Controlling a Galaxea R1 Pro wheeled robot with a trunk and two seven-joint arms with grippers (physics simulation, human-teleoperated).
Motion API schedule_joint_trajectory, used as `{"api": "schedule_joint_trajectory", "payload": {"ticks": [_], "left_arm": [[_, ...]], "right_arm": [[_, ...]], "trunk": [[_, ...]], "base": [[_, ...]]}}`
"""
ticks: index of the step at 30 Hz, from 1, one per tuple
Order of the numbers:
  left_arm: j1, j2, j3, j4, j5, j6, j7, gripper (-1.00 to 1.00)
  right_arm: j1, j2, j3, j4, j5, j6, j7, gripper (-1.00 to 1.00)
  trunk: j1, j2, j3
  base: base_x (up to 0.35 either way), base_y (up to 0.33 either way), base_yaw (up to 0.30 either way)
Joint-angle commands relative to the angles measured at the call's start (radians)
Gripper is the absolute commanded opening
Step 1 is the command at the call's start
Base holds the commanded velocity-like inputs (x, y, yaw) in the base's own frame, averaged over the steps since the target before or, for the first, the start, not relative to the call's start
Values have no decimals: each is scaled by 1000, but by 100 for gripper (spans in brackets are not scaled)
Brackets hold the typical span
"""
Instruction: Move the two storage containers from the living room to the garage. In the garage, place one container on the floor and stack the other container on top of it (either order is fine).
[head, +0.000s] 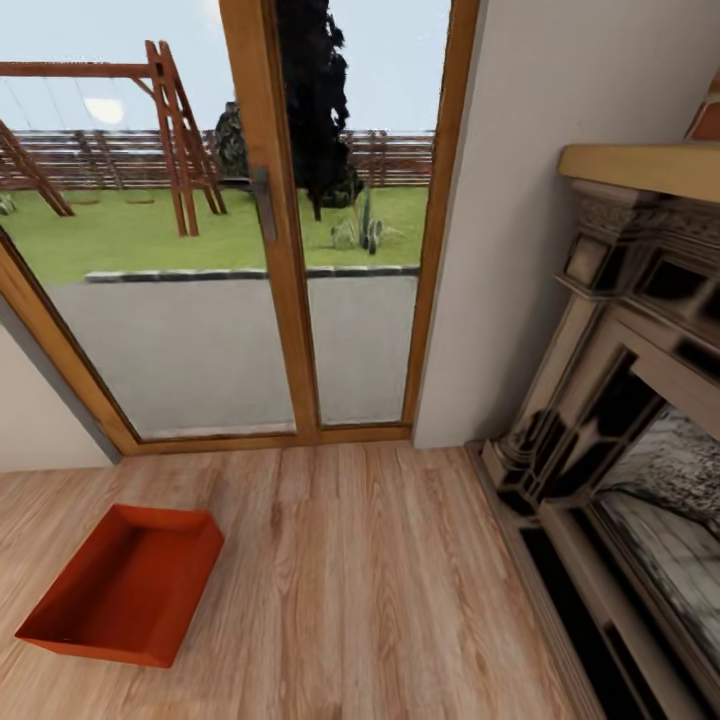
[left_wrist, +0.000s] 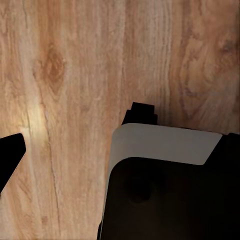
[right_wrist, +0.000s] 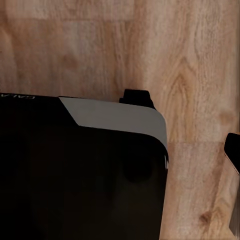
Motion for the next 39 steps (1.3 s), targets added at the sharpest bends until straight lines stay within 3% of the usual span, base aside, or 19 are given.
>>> {"api": "schedule_joint_trajectory", "payload": {"ticks": [1, 28, 39], "left_arm": [[-1, 0, 0, 0, 10, 2, 3, 100], [-1, 0, 0, 0, 10, 2, 3, 100], [-1, 0, 0, -1, 10, 2, 3, 100]], "right_arm": [[-1, 1, 8, 3, -9, -5, -1, 100], [-1, 1, 8, 3, -9, -6, -1, 100], [-1, 1, 8, 3, -9, -6, -1, 100]], "trunk": [[1, 0, -1], [1, 0, -1], [1, 0, -1]], "base": [[319, 0, 20], [308, 0, 245], [187, 0, 268]]}}
